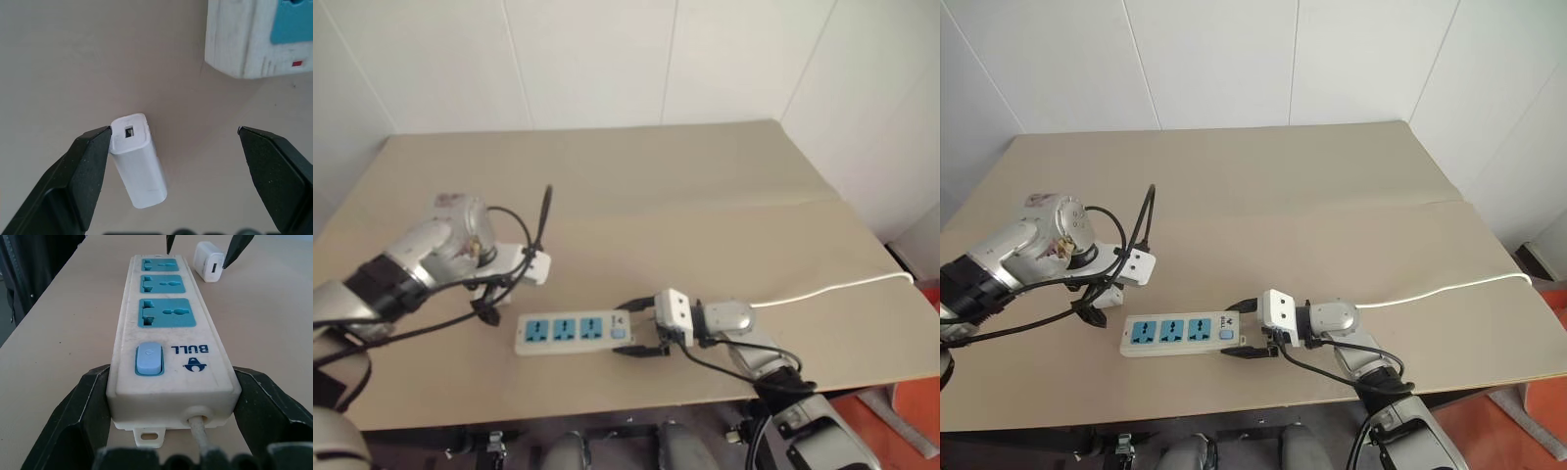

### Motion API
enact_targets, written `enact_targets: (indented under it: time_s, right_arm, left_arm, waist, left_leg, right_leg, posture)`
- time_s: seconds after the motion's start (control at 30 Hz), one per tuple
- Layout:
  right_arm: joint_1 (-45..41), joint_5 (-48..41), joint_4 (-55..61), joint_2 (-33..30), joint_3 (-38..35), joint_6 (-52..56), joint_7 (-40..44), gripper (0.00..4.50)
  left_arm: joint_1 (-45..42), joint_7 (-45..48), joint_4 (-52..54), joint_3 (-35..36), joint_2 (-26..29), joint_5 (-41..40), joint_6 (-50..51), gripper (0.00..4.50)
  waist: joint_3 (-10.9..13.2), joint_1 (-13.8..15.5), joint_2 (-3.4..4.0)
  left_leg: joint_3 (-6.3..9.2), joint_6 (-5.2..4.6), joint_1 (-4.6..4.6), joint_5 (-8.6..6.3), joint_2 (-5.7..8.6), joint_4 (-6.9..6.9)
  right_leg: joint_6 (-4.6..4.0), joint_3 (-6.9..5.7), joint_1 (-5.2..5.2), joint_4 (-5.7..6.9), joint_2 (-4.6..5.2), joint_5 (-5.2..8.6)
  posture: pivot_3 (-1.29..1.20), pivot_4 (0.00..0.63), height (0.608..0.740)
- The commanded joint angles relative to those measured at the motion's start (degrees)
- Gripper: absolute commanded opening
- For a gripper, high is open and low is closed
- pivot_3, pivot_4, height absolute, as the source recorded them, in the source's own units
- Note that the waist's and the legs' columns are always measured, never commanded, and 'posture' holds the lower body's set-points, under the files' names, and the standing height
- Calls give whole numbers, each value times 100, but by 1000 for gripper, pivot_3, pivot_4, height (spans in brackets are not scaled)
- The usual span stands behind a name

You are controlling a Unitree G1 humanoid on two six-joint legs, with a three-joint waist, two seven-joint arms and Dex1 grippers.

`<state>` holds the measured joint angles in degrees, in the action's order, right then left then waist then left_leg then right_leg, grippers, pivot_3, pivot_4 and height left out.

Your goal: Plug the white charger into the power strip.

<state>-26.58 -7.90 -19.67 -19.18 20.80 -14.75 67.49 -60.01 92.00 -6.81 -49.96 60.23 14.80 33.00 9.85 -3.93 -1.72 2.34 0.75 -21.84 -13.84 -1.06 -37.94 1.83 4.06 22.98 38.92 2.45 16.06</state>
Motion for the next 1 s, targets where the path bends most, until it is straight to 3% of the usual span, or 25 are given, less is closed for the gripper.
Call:
enact_targets:
  time_s: [0.03, 0.73, 0.83, 1.0]
  right_arm:
    - [124, 296, -226, -101, 160, 95, 32, 3412]
    - [184, 484, -261, -202, 190, -41, -142, 3412]
    - [176, 486, -261, -216, 197, -32, -176, 3412]
    - [144, 479, -284, -222, 196, -12, -240, 3412]
  left_arm:
    - [66, -271, 77, 485, -224, 272, 257, 4500]
    - [336, -405, -769, 804, -764, 1415, -141, 4500]
    - [334, -335, -865, 765, -750, 1547, -258, 3978]
    - [362, -194, -1001, 791, -818, 1623, -316, 2580]
  waist:
    - [0, 6, 0]
    - [-1, 9, -1]
    - [-1, 8, -1]
    - [-1, 8, -1]
  left_leg:
    - [0, 0, 1, 0, 0, 0]
    - [6, 0, 5, 0, 2, -1]
    - [6, 0, 7, 0, 3, -1]
    - [7, 0, 35, 0, 2, 0]
  right_leg:
    - [0, 0, -2, -1, 0, 0]
    - [-3, -2, -9, -1, 2, 1]
    - [-3, -2, -12, -2, 2, 1]
    - [-4, -4, -41, -5, 2, 2]
  posture:
    - [0, 150, 740]
    - [0, 150, 740]
    - [0, 150, 740]
    - [0, 150, 740]
